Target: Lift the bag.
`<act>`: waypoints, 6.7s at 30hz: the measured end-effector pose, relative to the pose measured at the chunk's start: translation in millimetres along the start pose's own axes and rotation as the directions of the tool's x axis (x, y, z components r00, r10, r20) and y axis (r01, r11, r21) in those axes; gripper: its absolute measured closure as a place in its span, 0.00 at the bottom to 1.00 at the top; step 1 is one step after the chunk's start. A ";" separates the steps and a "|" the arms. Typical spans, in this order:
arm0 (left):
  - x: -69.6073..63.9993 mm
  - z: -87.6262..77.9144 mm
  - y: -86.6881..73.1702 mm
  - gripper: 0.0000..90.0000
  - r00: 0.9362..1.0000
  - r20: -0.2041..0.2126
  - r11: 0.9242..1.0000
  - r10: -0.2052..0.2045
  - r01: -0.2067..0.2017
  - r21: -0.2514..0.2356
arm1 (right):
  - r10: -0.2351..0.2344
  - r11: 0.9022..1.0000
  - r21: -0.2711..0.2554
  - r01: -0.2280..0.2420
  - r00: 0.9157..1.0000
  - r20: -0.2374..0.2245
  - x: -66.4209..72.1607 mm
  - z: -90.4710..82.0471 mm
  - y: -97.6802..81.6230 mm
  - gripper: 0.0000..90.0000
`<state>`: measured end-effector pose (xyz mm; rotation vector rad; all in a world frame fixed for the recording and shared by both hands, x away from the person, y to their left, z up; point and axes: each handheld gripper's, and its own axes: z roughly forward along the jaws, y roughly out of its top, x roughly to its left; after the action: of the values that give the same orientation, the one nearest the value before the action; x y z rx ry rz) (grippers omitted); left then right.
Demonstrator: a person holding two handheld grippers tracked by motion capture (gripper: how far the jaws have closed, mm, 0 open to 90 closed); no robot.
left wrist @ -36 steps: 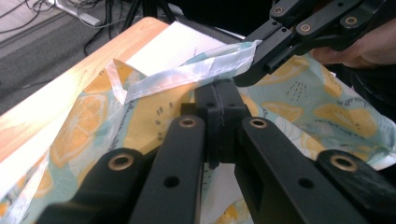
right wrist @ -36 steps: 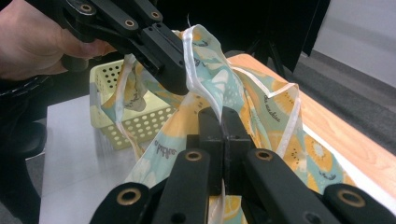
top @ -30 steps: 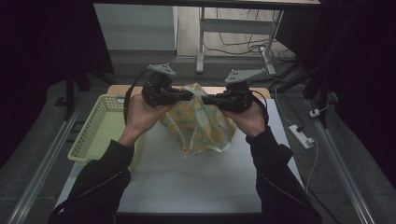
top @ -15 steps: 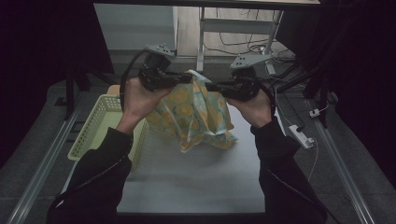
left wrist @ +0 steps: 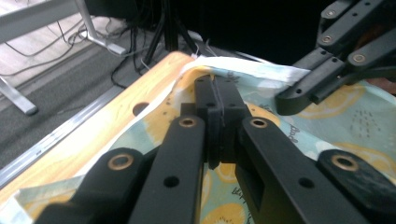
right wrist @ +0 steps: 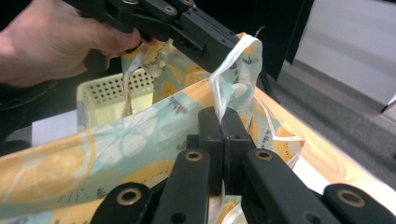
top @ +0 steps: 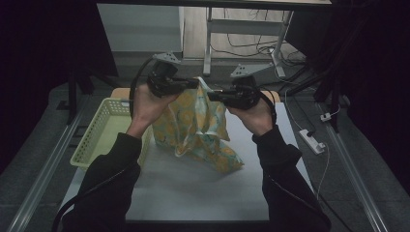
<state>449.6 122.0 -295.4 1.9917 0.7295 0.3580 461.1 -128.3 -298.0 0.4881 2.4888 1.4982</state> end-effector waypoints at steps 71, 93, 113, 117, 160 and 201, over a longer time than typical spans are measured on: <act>-9.3 12.0 -60.2 0.39 1.000 0.014 0.998 -0.013 0.012 0.067 | 0.110 0.993 0.047 -0.111 0.994 0.016 -9.1 27.5 -46.9 0.66; -7.8 -17.0 -82.1 0.09 0.993 -0.029 0.992 -0.114 0.115 0.048 | 0.133 0.991 0.019 -0.133 0.991 0.018 -3.0 11.4 -50.6 0.39; -7.9 -43.3 -127.0 0.00 0.989 -0.027 0.989 -0.147 0.147 0.012 | 0.162 0.987 -0.004 -0.162 0.985 0.064 -0.9 -8.4 -70.3 0.06; -10.3 -43.3 -137.0 0.00 0.989 -0.046 0.990 -0.139 0.140 0.027 | 0.163 0.987 -0.006 -0.163 0.984 0.076 -1.5 -9.3 -78.4 0.03; -23.4 -42.7 -202.1 0.00 0.971 -0.086 0.972 -0.223 0.228 0.050 | 0.085 0.996 0.019 -0.090 0.980 0.178 13.1 -12.1 -123.5 0.00; -48.6 -106.9 -268.3 0.00 0.935 -0.144 0.945 -0.325 0.328 -0.005 | 0.189 0.980 0.021 -0.197 0.963 0.191 41.6 -60.0 -177.5 0.00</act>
<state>262.8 264.3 -470.4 1.8333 1.1406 0.2963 371.0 -238.7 -426.6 0.8602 2.3844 1.3961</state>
